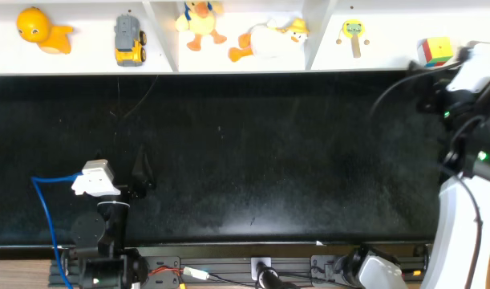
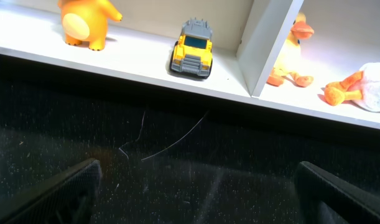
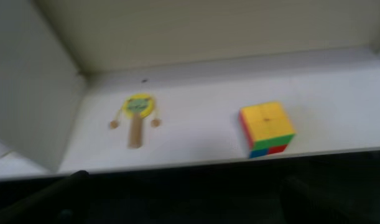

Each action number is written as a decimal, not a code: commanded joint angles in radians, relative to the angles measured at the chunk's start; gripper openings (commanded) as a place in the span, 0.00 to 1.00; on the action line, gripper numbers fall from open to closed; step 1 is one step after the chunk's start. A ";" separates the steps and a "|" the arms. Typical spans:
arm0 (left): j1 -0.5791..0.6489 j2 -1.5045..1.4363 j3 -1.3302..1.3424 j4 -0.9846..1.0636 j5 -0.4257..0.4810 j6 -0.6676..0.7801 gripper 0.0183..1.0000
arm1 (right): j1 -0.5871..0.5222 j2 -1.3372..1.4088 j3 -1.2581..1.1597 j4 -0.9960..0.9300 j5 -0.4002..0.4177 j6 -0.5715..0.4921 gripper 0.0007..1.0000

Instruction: Store Toys

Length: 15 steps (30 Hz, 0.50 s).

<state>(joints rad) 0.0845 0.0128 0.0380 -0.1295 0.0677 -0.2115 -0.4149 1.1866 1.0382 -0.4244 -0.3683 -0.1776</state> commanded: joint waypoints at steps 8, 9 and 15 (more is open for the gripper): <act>-0.006 -0.010 -0.008 0.005 0.006 -0.022 1.00 | 0.175 -0.086 0.005 -0.093 -0.007 -0.047 1.00; -0.006 -0.011 -0.008 0.005 0.006 -0.022 1.00 | 0.175 -0.082 0.005 -0.101 -0.007 -0.047 1.00; -0.006 -0.011 -0.008 0.006 0.006 -0.022 1.00 | 0.172 -0.054 0.005 -0.108 -0.005 -0.047 1.00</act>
<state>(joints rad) 0.0849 0.0128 0.0380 -0.1295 0.0677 -0.2115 -0.2424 1.1213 1.0382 -0.5304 -0.3695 -0.2146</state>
